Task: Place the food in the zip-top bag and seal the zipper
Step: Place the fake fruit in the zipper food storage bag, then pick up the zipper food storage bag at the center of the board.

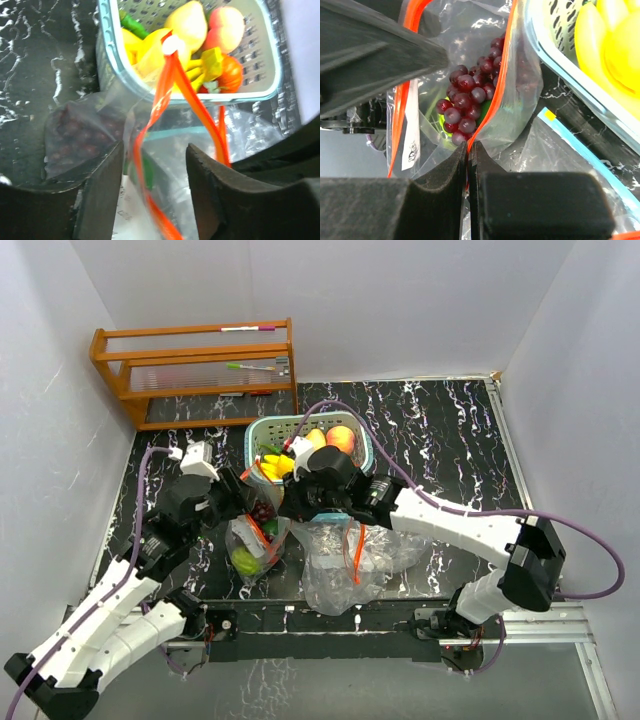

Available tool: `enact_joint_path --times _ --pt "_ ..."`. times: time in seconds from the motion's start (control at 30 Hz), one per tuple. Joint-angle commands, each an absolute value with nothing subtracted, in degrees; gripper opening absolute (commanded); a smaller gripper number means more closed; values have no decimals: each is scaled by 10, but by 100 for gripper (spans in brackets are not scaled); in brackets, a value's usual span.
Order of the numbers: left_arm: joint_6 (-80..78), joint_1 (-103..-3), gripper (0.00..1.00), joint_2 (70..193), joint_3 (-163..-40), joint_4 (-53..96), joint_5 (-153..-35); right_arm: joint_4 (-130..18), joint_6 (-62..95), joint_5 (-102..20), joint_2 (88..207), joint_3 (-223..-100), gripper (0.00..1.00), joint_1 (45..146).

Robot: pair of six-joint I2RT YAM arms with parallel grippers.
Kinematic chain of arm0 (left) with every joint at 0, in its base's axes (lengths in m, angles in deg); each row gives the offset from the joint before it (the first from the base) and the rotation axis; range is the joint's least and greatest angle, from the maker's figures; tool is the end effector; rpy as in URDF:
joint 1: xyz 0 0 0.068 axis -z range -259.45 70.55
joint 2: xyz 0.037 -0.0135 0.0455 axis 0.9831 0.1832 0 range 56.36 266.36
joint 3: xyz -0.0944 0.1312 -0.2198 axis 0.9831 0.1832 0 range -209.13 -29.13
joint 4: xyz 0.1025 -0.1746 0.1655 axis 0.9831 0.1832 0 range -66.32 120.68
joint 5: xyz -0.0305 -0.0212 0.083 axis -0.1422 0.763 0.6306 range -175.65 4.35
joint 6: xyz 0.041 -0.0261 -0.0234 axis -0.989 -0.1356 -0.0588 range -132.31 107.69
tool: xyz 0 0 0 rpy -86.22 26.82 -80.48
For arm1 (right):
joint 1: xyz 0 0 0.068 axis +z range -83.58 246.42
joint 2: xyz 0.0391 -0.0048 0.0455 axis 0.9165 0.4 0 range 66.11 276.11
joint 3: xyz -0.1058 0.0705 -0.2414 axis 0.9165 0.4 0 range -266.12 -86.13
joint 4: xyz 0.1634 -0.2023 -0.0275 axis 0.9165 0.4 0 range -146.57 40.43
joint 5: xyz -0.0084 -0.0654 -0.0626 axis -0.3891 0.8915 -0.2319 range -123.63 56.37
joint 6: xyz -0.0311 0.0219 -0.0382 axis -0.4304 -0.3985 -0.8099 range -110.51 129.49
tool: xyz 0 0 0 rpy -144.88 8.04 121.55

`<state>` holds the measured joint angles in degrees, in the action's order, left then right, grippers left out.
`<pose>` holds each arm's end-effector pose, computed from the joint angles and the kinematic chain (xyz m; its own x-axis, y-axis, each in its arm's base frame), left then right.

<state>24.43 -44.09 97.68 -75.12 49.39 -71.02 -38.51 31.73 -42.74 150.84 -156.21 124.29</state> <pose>0.1377 -0.0866 0.3286 -0.4545 -0.3871 -0.8022 0.1194 0.8661 -0.4855 0.1759 0.2909 0.3135 -0.6093 -0.2675 -0.7465 -0.7308 0.5549 0.3976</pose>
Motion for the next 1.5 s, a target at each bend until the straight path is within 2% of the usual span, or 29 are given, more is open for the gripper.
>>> enact_joint_path --times 0.0,0.1,0.13,0.2,0.57,0.6,0.67,0.7,0.77,0.87,0.97,1.2,1.3,1.47 --pt "264 -440 58 939 -755 436 -743 -398 289 -446 1470 -1555 8 1224" --pt "255 -440 80 930 -761 433 -751 -397 282 -456 1465 -1549 8 1214" --pt "248 -440 93 928 -765 433 -751 -396 280 -457 1464 -1549 8 1212" --pt "231 -440 97 925 -776 438 -739 -395 275 -462 1461 -1550 8 1209" --pt "154 -440 97 922 -798 443 -652 -321 240 -437 1473 -1571 9 1178" --pt "153 -440 94 921 -797 445 -647 -313 240 -447 1475 -1578 13 1175" --pt "155 -440 90 918 -796 452 -631 -329 243 -465 1465 -1578 38 1174" --pt "156 -440 87 915 -795 456 -623 -345 249 -469 1455 -1575 47 1174" --pt "154 -440 80 906 -791 463 -608 -371 259 -471 1435 -1575 52 1174" --pt "147 -440 69 890 -782 470 -594 -385 278 -452 1427 -1598 69 1174" --pt "144 -440 67 885 -777 478 -588 -380 312 -424 1459 -1642 72 1174" --pt "146 -440 67 892 -778 473 -609 -357 376 -348 1585 -1763 72 1174" --pt "143 -440 66 894 -778 472 -616 -342 403 -351 1633 -1807 72 1174" --pt "137 -440 66 892 -774 473 -613 -319 436 -312 1676 -1833 72 1176"
